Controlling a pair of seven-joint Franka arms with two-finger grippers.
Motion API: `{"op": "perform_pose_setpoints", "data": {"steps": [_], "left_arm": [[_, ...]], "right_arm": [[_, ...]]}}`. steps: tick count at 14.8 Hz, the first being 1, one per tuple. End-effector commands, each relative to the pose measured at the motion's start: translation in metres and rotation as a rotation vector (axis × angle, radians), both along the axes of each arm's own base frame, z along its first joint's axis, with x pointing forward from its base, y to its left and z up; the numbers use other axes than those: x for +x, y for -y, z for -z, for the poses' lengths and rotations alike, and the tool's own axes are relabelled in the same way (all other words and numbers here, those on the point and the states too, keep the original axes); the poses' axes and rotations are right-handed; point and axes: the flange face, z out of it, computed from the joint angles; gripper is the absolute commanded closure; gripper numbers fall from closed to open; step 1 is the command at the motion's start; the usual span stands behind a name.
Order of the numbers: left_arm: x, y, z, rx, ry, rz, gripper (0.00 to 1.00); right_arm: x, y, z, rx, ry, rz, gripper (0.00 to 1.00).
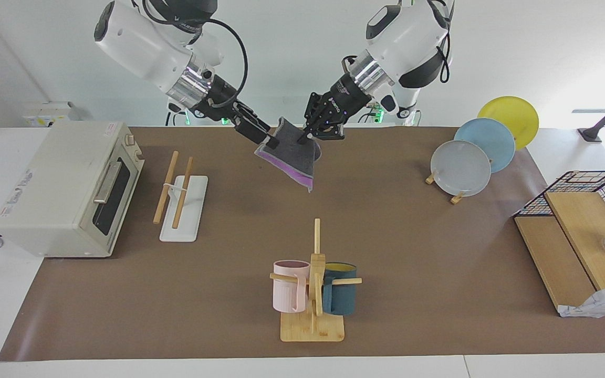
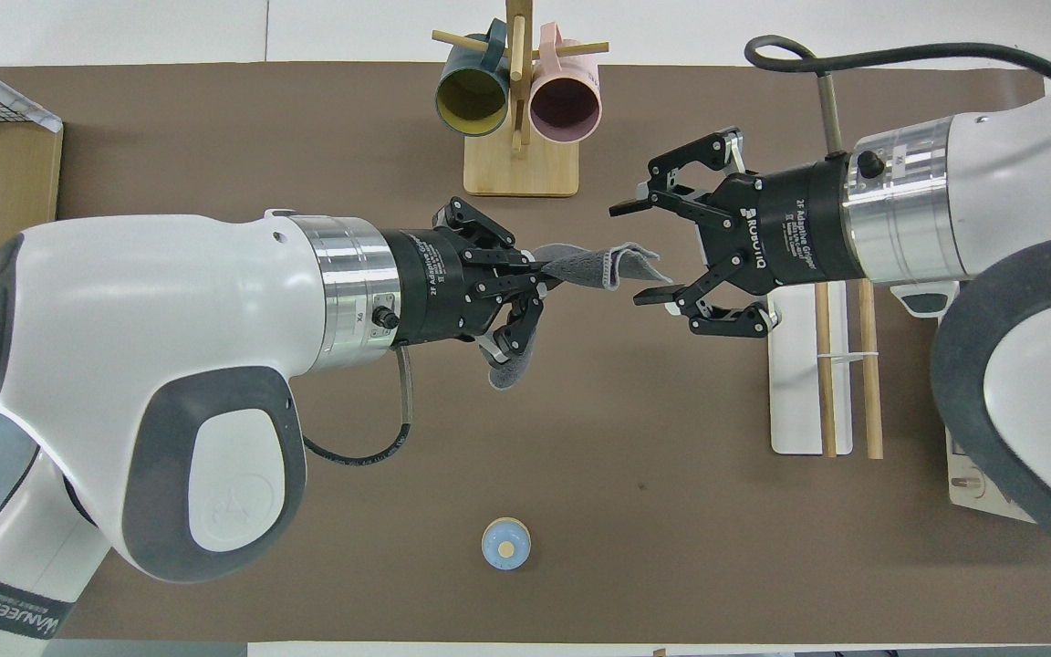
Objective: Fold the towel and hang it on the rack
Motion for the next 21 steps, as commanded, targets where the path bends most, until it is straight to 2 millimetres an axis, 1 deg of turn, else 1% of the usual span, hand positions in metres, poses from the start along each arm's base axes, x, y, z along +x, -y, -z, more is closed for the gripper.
{"op": "perform_pose_setpoints", "data": {"steps": [1, 3, 5, 6, 7, 8, 9, 10, 11, 17, 18, 19, 20, 21], "left_arm": [[-0.011, -0.004, 0.002, -0.008, 0.022, -0.017, 1.0], [-0.011, -0.004, 0.002, -0.01, 0.022, -0.019, 1.0], [-0.012, -0.004, 0.0, -0.013, 0.025, -0.019, 1.0], [-0.014, -0.002, 0.001, -0.012, 0.023, -0.015, 1.0], [-0.015, -0.001, 0.001, -0.012, 0.023, -0.013, 1.0], [-0.015, -0.001, 0.001, -0.011, 0.022, -0.013, 1.0], [-0.015, -0.001, 0.001, -0.014, 0.021, -0.015, 1.0], [-0.014, -0.001, 0.001, -0.02, 0.018, -0.018, 1.0], [-0.014, -0.001, 0.001, -0.02, 0.018, -0.018, 1.0], [-0.018, 0.0, 0.001, -0.018, 0.023, -0.016, 1.0], [-0.021, 0.004, 0.002, -0.017, 0.022, -0.006, 1.0], [-0.023, 0.006, 0.0, -0.016, 0.038, 0.003, 0.31], [-0.026, 0.007, -0.001, -0.011, 0.058, 0.024, 0.0], [-0.031, 0.007, -0.001, -0.004, 0.065, 0.03, 0.0]], "right_arm": [[-0.004, 0.002, -0.001, 0.025, -0.008, 0.024, 0.41], [-0.003, 0.003, 0.0, 0.025, -0.004, 0.031, 0.41], [-0.004, 0.002, 0.004, 0.023, 0.003, 0.045, 0.41], [-0.007, -0.009, 0.008, 0.022, 0.011, 0.043, 0.41], [-0.011, -0.015, 0.011, 0.021, 0.021, 0.048, 0.43], [-0.013, -0.015, 0.017, 0.017, 0.022, 0.052, 0.5], [-0.016, -0.016, 0.018, 0.016, 0.023, 0.048, 0.67], [-0.016, -0.016, 0.018, 0.016, 0.023, 0.048, 0.9], [-0.016, -0.017, 0.018, 0.016, 0.022, 0.046, 1.0], [-0.016, -0.015, 0.017, 0.015, 0.027, 0.035, 1.0], [-0.016, -0.015, 0.017, 0.014, 0.027, 0.034, 1.0], [-0.016, -0.015, 0.017, 0.014, 0.029, 0.034, 1.0], [-0.016, -0.015, 0.017, 0.014, 0.029, 0.032, 1.0], [-0.016, -0.016, 0.018, 0.01, 0.028, 0.028, 1.0]]}}
